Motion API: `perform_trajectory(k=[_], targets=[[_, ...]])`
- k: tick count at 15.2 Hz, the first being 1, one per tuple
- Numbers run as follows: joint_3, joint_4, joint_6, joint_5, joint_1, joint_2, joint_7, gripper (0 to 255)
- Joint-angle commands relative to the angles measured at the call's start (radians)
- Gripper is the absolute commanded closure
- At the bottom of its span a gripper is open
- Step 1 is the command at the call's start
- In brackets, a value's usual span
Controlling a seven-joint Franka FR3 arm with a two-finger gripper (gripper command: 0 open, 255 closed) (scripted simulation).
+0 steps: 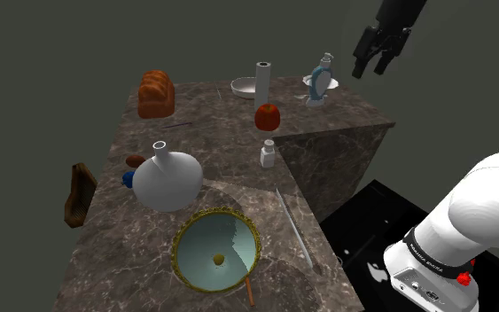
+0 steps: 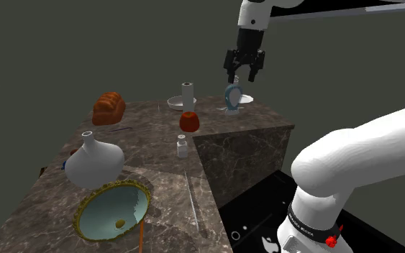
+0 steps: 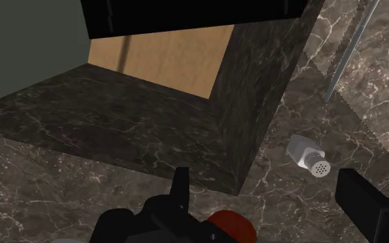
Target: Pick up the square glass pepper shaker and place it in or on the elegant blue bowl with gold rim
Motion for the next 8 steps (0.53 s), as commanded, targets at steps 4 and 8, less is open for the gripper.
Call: perform_trajectory(k=[4,8], targets=[[0.042,-0.039,0.087,0.011,0.018,0.047,0.027,0],[0.098,-0.075,0.203,0.02,0.041,0.128,0.063,0]])
